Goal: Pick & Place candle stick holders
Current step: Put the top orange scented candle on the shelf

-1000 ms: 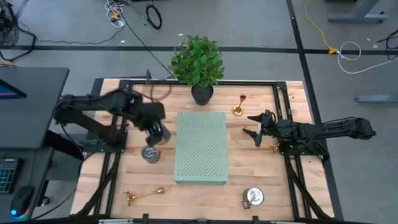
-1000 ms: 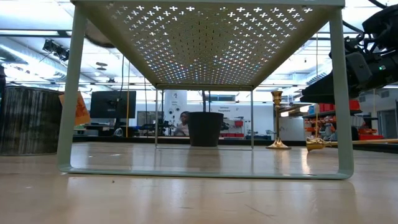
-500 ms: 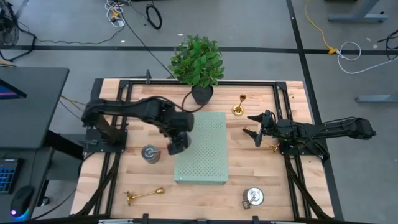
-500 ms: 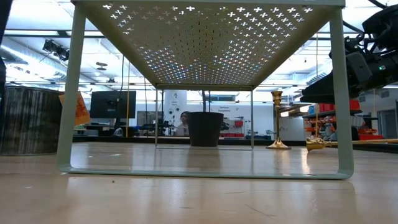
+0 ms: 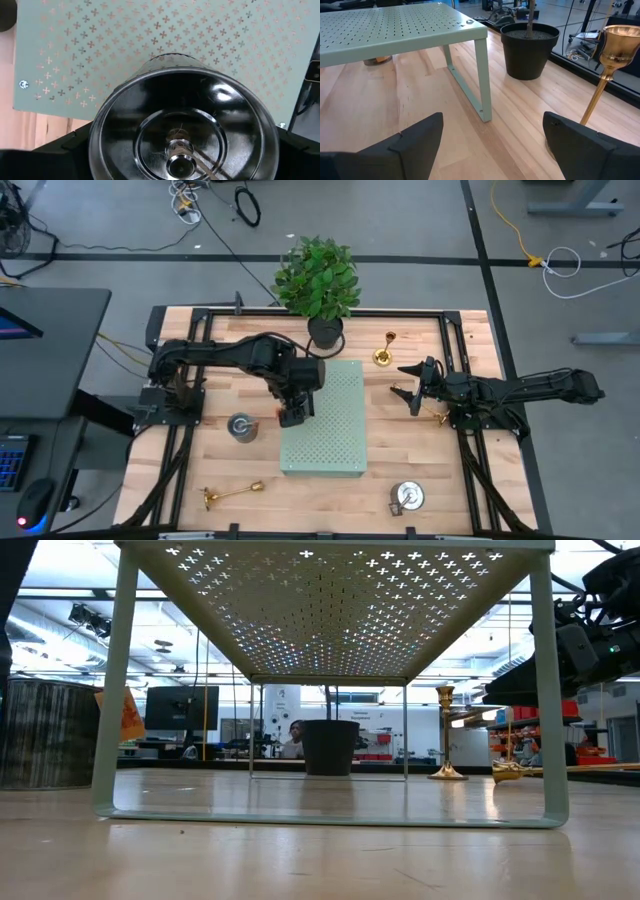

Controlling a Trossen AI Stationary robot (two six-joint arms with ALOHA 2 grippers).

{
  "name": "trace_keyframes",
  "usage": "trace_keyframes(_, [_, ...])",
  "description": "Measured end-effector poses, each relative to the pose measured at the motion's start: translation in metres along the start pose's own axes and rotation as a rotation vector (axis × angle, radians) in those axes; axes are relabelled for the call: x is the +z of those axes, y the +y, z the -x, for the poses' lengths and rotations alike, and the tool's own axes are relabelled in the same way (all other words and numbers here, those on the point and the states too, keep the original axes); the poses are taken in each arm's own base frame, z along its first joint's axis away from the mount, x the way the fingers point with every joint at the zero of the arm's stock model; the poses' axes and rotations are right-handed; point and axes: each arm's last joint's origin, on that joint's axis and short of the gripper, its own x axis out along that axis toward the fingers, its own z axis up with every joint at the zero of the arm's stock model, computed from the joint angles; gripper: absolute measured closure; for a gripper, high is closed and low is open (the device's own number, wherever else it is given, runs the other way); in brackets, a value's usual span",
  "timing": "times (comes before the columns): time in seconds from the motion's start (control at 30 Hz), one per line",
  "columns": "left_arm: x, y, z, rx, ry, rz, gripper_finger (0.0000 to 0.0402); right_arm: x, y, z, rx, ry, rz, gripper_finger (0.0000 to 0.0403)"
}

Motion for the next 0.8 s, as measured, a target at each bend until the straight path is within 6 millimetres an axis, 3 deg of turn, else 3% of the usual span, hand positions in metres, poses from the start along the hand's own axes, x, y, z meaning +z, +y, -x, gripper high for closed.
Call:
trace_keyframes(0.37, [0.005, 0.018, 0.0, 0.0, 0.0, 0.053, 0.0033, 0.0, 0.0, 0.0, 0.0, 0.0, 0.0, 0.0055])
trace_keyframes(0.8, [0.002, -0.011, -0.012, -0.044, 0.033, -0.016, 0.0033, 0.0, 0.0, 0.0, 0.0, 0.0, 0.0, 0.0055])
